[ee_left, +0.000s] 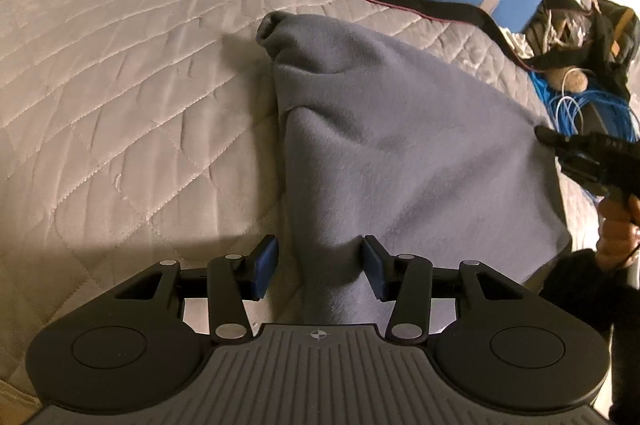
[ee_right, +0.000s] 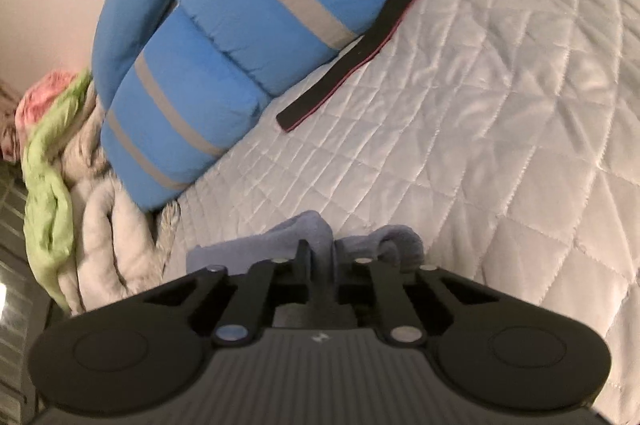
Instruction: Fold clothes
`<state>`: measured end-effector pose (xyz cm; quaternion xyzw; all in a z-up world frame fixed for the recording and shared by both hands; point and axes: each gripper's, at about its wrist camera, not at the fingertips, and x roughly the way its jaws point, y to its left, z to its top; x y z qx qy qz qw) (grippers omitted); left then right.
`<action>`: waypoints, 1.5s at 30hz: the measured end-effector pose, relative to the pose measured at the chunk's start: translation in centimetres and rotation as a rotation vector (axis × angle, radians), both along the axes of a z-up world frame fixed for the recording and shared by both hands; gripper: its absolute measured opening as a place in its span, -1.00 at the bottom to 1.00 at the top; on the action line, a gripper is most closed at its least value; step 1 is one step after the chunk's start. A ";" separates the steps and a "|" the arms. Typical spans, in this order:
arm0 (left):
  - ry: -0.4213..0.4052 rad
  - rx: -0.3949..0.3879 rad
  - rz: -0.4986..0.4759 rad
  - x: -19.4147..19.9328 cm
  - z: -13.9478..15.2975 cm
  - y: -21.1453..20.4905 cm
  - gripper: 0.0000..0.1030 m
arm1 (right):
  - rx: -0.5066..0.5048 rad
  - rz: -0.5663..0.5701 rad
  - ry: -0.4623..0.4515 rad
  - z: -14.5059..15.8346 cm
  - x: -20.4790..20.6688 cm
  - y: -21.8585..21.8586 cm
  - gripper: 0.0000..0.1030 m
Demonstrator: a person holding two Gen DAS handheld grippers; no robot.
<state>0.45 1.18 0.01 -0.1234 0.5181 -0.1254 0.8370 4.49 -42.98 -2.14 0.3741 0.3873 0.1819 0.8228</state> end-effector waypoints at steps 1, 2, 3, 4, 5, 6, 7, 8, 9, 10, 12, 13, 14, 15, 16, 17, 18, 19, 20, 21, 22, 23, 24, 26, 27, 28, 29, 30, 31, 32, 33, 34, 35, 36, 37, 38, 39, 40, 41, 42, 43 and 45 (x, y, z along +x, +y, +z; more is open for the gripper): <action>0.003 -0.002 0.001 0.0 0.0 0.0 -0.14 | 0.014 -0.012 0.010 -0.2 0.0 -0.2 -0.83; 0.005 -0.005 0.003 0.0 -0.1 0.1 -0.14 | 0.026 -0.023 0.019 -0.4 0.0 -0.4 -0.83; 0.008 -0.008 0.004 0.0 -0.1 0.2 -0.14 | 0.036 -0.036 0.028 -0.5 -0.1 -0.5 -0.84; 0.009 -0.009 0.005 0.0 -0.1 0.2 -0.14 | 0.045 -0.048 0.035 -0.6 -0.1 -0.7 -0.84; 0.009 -0.008 0.002 0.0 -0.1 0.2 -0.14 | 0.054 -0.057 0.042 -0.7 -0.2 -0.8 -0.84; 0.007 -0.005 -0.001 0.0 -0.1 0.1 -0.13 | 0.063 -0.066 0.049 -0.8 -0.3 -0.9 -0.85; 0.005 -0.002 -0.004 0.0 -0.1 0.1 -0.12 | 0.065 -0.072 0.050 -0.8 -0.4 -1.0 -0.85; 0.006 -0.004 -0.005 -0.1 0.0 0.2 -0.12 | 0.062 -0.078 0.047 -0.7 -0.5 -1.0 -0.85; 0.006 -0.009 -0.003 0.0 0.0 0.3 -0.12 | 0.059 -0.084 0.044 -0.7 -0.7 -1.1 -0.86; 0.006 -0.012 -0.003 0.0 0.0 0.3 -0.12 | 0.059 -0.089 0.043 -0.7 -0.8 -1.2 -0.86; 0.006 -0.018 -0.003 0.0 0.0 0.4 -0.12 | 0.043 -0.086 0.036 -0.7 -1.0 -1.3 -0.86; 0.007 -0.018 -0.003 0.0 0.0 0.4 -0.13 | 0.021 -0.080 0.023 -0.6 -1.1 -1.2 -0.85; 0.008 -0.017 -0.002 0.0 0.0 0.4 -0.13 | -0.003 -0.070 0.006 -0.3 -1.3 -1.1 -0.81; 0.008 -0.015 -0.003 0.0 0.0 0.3 -0.13 | -0.023 -0.058 -0.008 -0.1 -1.5 -1.0 -0.66; 0.009 -0.012 -0.003 0.0 0.1 0.3 -0.13 | -0.040 -0.048 -0.021 0.3 -1.7 -0.9 -0.60; 0.009 -0.010 -0.004 0.0 0.1 0.2 -0.13 | -0.054 -0.041 -0.026 0.6 -2.0 -0.9 -0.47; 0.009 -0.007 -0.004 0.0 0.1 0.2 -0.13 | -0.067 -0.030 -0.022 0.8 -2.3 -0.9 -0.08; 0.010 -0.005 -0.004 0.0 0.1 0.1 -0.13 | -0.077 -0.017 -0.019 1.0 -2.7 -0.9 0.06; 0.010 -0.004 -0.004 0.0 0.1 0.2 -0.13 | -0.085 -0.004 -0.017 1.1 -3.2 -0.9 0.09; 0.011 -0.004 -0.003 0.0 0.1 0.1 -0.13 | -0.093 0.010 -0.016 1.3 -3.7 -0.9 0.11; 0.012 -0.003 -0.002 0.0 0.2 0.1 -0.13 | -0.099 0.026 -0.010 1.4 -4.1 -0.9 0.15; 0.012 -0.003 -0.001 0.0 0.2 0.1 -0.13 | -0.105 0.040 0.001 1.5 -4.7 -0.9 0.17; 0.013 -0.003 0.000 0.0 0.2 0.1 -0.13 | -0.109 0.051 0.012 1.6 -5.2 -0.8 0.20; 0.015 -0.006 0.003 0.0 0.2 0.1 -0.13 | -0.116 0.072 0.037 1.5 -6.3 -0.9 0.20; 0.016 -0.008 0.004 0.0 0.2 0.1 -0.13 | -0.116 0.079 0.047 1.5 -6.8 -0.9 0.21; 0.017 -0.010 0.006 0.0 0.3 0.1 -0.13 | -0.113 0.088 0.053 1.4 -7.2 -0.9 0.21; 0.018 -0.012 0.008 0.0 0.3 0.2 -0.13 | -0.107 0.099 0.057 1.4 -7.6 -0.9 0.21; 0.018 -0.014 0.010 0.0 0.3 0.3 -0.13 | -0.106 0.106 0.060 1.3 -7.9 -0.9 0.21; 0.016 -0.014 0.012 0.0 0.3 0.3 -0.13 | -0.110 0.109 0.060 1.3 -8.3 -0.9 0.21; 0.014 -0.014 0.014 0.0 0.4 0.4 -0.13 | -0.115 0.110 0.056 1.4 -8.5 -0.8 0.21; 0.011 -0.015 0.018 0.0 0.5 0.4 -0.13 | -0.118 0.110 0.048 1.6 -8.7 -0.7 0.22; 0.006 -0.014 0.025 -0.1 0.6 0.6 -0.13 | -0.122 0.112 0.035 1.7 -8.8 -0.5 0.24; -0.001 -0.007 0.029 -0.2 0.7 0.7 -0.13 | -0.128 0.116 0.019 2.0 -9.0 -0.2 0.26; -0.012 0.003 0.028 -0.3 0.8 0.6 -0.12 | -0.134 0.120 0.002 2.2 -9.1 0.0 0.30; -0.023 0.013 0.026 -0.4 1.0 0.6 -0.12 | -0.150 0.127 -0.020 2.5 -9.2 0.5 0.33; -0.035 0.024 0.023 -0.5 1.2 0.5 -0.12 | -0.174 0.134 -0.046 2.9 -9.2 1.1 0.33; -0.052 0.033 0.024 -0.7 1.4 0.5 -0.12 | -0.197 0.142 -0.072 3.3 -9.3 1.6 0.36; -0.070 0.042 0.026 -0.8 1.6 0.5 -0.12 | -0.226 0.153 -0.099 3.8 -9.3 2.3 0.43; -0.090 0.043 0.030 -0.9 1.9 0.5 -0.12 | -0.256 0.165 -0.128 4.1 -9.3 3.1 0.46; -0.108 0.037 0.034 -0.9 2.1 0.5 -0.12 | -0.285 0.177 -0.157 4.5 -9.2 3.9 0.53; -0.125 0.031 0.041 -0.9 2.4 0.5 -0.12 | -0.313 0.188 -0.188 4.9 -9.1 4.7 0.57; -0.156 0.047 0.051 -0.6 2.7 0.3 -0.12 | -0.364 0.208 -0.249 5.4 -8.7 6.6 0.62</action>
